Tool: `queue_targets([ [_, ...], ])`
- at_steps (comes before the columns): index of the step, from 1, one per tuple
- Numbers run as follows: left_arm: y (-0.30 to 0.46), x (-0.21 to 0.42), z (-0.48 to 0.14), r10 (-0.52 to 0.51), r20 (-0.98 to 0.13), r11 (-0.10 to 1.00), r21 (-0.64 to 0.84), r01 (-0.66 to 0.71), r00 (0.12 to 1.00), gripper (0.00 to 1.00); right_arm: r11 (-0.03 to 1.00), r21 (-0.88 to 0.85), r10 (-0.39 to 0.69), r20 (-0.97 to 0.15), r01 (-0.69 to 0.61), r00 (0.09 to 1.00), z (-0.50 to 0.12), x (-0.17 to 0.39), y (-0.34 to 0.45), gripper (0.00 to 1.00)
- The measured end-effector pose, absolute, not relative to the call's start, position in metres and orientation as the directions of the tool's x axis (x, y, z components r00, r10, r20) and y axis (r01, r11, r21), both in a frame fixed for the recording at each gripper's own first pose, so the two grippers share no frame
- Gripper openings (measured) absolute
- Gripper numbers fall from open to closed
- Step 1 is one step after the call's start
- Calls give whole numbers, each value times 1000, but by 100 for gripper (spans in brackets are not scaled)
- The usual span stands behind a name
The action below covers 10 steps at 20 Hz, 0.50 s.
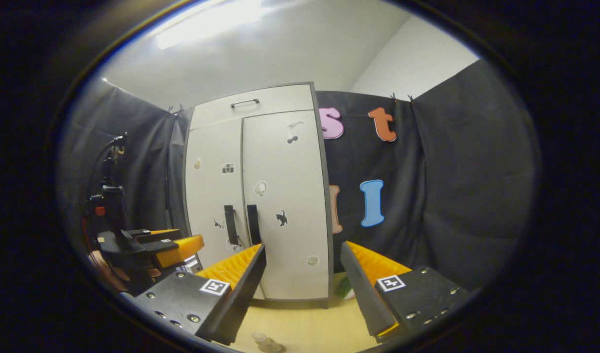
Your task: Grasp the bottle in the cabinet with the left hand and place it on the coaster, then close the right door with the right hand and the left door with the left hand.
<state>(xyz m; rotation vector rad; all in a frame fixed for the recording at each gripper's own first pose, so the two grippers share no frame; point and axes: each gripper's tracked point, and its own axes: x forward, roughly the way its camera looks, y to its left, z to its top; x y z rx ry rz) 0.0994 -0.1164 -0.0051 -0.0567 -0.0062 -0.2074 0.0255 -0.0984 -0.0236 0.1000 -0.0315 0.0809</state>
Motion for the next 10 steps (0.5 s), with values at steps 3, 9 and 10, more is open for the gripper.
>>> queue_targets([
  [3, -127, 103, 4, -200, 19, 977, -66, 201, 980, 96, 986, 128, 106, 39, -110, 994, -17, 31, -102, 89],
  [9, -147, 105, 12, -195, 42, 979, -61, 197, 980, 96, 980, 123, 148, 73, -156, 986, -9, 34, -116, 94],
  [10, -152, 105, 12, -193, 38, 979, -58, 195, 981, 96, 981, 115, 147, 69, -154, 987, -11, 35, -119, 89],
])
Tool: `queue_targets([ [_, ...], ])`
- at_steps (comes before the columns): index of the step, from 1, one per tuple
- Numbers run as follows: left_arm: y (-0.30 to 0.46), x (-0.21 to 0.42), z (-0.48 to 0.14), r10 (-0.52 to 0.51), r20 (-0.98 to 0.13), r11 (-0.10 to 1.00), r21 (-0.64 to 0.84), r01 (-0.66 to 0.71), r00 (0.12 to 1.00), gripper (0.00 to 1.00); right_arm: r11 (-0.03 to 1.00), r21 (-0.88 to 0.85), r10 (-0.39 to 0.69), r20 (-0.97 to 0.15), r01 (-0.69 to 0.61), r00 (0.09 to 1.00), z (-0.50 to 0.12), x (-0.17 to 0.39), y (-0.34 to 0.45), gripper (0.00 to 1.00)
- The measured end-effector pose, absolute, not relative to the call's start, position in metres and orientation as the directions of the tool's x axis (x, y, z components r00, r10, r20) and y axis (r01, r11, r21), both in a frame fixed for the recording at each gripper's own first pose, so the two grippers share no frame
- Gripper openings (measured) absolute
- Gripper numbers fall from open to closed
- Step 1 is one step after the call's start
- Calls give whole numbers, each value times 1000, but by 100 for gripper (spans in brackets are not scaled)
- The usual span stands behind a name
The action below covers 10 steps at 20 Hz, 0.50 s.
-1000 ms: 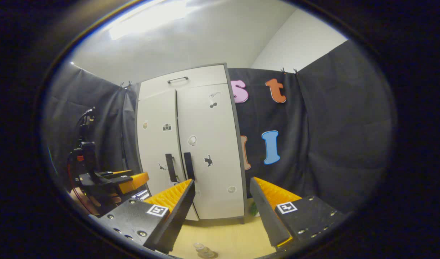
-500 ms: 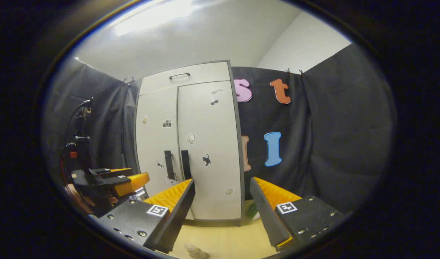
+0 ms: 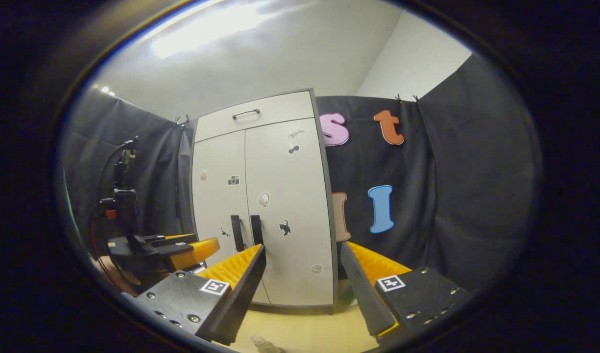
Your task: Grasp the bottle in the cabinet with the left hand and place it on the coaster, then close the right door with the right hand and the left door with the left hand.
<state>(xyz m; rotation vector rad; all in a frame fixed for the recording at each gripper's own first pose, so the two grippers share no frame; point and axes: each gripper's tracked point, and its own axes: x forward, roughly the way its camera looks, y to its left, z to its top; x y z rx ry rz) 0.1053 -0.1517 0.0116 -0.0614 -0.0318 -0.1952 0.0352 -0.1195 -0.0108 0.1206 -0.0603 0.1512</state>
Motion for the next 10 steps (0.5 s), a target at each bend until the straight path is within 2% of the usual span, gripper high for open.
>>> queue_targets([
  [1, -156, 106, 11, -193, 32, 979, -54, 194, 981, 96, 983, 108, 143, 65, -149, 988, -12, 37, -123, 94],
  [4, -167, 107, 15, -185, 36, 982, -40, 187, 982, 96, 985, 103, 131, 55, -136, 990, -15, 42, -135, 94],
  [5, -169, 109, 16, -180, 41, 983, -34, 182, 983, 96, 986, 103, 130, 55, -135, 990, -16, 43, -139, 89],
  [8, -179, 112, 13, -169, 38, 985, -27, 170, 985, 96, 986, 95, 132, 60, -137, 989, -18, 49, -150, 89],
  [9, -183, 114, 10, -164, 27, 986, -28, 165, 986, 96, 987, 90, 127, 59, -132, 990, -19, 51, -156, 94],
  [10, -187, 117, 7, -161, 13, 987, -27, 161, 987, 96, 988, 86, 126, 57, -130, 990, -20, 52, -161, 89],
])
